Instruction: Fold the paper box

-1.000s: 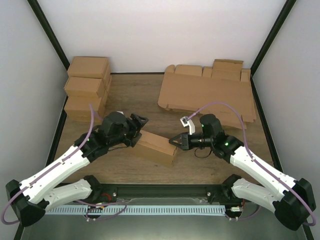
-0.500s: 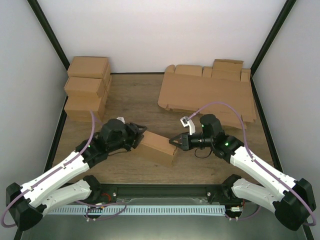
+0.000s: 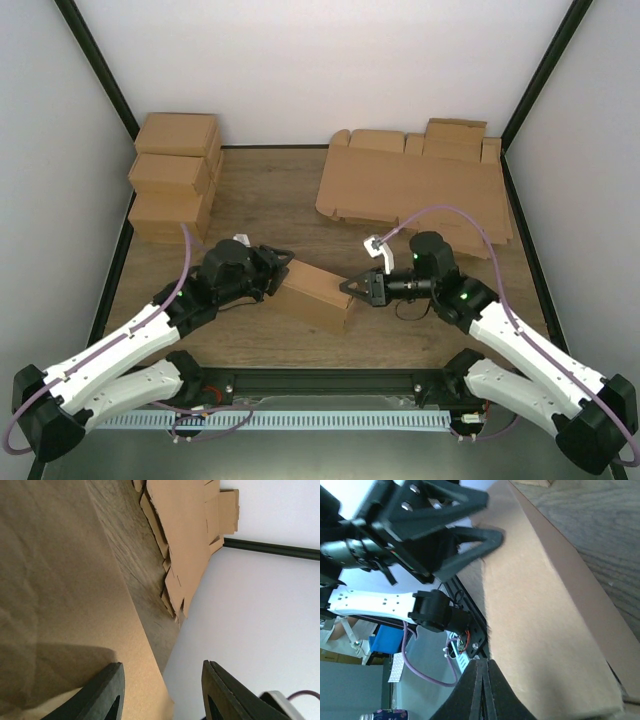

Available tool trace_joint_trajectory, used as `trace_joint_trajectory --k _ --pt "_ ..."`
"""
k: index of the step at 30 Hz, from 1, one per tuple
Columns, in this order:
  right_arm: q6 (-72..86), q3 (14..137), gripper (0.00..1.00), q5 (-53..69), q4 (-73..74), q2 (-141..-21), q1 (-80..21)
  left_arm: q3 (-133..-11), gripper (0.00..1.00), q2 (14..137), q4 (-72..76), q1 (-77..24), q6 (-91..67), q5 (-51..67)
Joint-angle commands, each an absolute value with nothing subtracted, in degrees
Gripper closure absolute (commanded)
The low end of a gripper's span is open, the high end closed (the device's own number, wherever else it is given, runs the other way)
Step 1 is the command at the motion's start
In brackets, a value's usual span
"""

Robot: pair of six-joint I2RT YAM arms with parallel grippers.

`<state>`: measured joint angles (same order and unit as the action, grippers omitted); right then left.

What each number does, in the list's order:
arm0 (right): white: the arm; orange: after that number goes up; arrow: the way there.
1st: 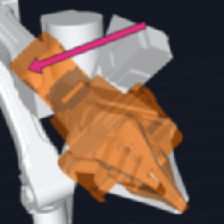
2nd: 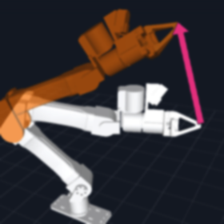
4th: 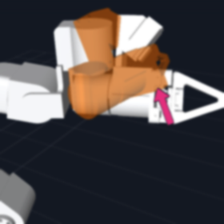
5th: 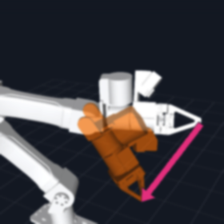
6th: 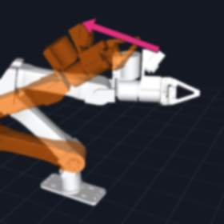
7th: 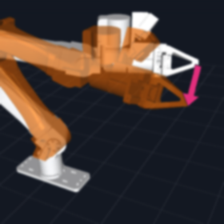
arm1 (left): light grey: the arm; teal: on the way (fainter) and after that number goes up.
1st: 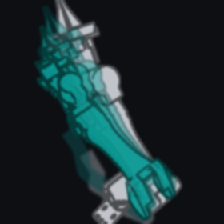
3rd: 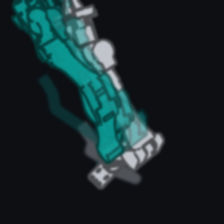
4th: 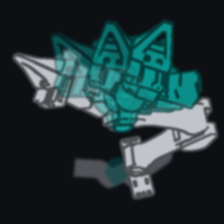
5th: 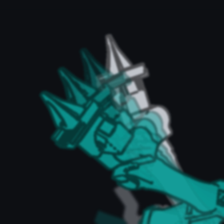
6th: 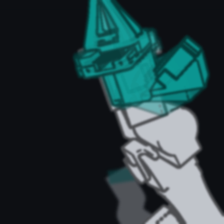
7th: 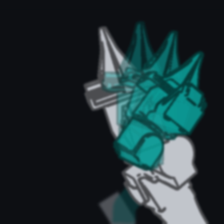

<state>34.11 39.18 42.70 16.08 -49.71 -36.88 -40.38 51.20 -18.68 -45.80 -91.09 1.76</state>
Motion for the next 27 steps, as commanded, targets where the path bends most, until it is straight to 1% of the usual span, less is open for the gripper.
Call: trace_joint_trajectory --k 1,3,5,7,11,13,15,22,24,27 --pt "35.72 33.01 0.99 41.92 14.69 -49.20 -36.74 -38.60 0.55 53.07 -25.35 -46.05 -90.88 1.41" --pt "36.52 29.74 0.99 41.86 13.64 -49.78 -36.75 -38.60 0.55 53.09 -25.43 -45.99 -90.88 1.32" --pt "36.64 29.57 0.99 42.26 13.61 -50.38 -36.74 -38.65 0.55 53.09 -25.57 -46.00 -90.77 1.23" --pt "35.48 32.33 0.99 41.67 15.31 -50.18 -36.74 -38.70 0.55 53.00 -25.66 -46.05 -90.79 1.18" --pt "32.55 41.69 0.99 40.03 19.76 -50.19 -36.74 -38.75 0.55 53.05 -25.66 -46.04 -90.76 1.25" --pt "32.51 43.52 0.99 40.36 20.18 -50.65 -36.74 -38.77 0.55 52.92 -25.73 -46.02 -90.71 1.18" --pt "32.79 41.78 0.99 40.40 18.97 -50.80 -36.74 -38.78 0.55 52.83 -25.80 -46.02 -90.63 1.07" --pt "37.54 27.72 0.99 42.28 9.90 -50.73 -36.74 -38.99 0.55 52.78 -25.85 -46.05 -90.55 0.93" --pt "36.72 26.95 0.99 40.90 10.74 -50.93 -36.76 -39.21 0.55 52.89 -25.88 -46.02 -90.30 0.69" --pt "35.05 29.04 0.99 38.74 13.67 -51.64 -36.74 -41.30 0.54 52.67 -27.38 -45.63 -88.94 -0.81"
